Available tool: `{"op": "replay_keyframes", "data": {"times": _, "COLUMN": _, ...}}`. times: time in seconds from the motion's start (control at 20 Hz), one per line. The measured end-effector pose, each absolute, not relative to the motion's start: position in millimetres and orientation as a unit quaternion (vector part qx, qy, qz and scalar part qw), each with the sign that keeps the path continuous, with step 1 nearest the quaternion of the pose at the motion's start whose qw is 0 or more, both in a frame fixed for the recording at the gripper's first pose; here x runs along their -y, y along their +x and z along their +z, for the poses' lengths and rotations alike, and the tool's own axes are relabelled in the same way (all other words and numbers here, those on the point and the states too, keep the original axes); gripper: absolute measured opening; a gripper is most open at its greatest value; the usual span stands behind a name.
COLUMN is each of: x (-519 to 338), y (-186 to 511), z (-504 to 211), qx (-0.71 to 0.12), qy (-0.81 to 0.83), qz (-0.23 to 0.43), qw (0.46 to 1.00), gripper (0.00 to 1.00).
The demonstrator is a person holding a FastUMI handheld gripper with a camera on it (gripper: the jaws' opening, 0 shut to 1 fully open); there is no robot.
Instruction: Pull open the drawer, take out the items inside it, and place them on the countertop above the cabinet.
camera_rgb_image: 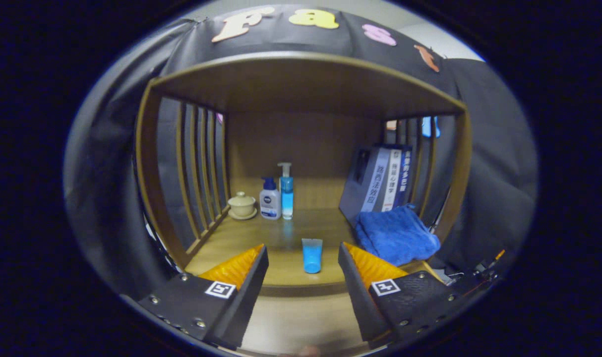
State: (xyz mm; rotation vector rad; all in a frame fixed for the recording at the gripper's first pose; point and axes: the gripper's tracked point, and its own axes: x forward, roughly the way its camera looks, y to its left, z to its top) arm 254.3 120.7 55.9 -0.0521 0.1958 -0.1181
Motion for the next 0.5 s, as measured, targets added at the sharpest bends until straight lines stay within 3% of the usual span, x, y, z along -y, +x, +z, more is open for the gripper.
{"op": "replay_keyframes", "data": {"times": 0.5, "x": -117, "y": 108, "z": 11, "qx": -0.057, "qy": -0.031, "qz": -0.057, "qw": 0.996, "gripper": 0.84}}
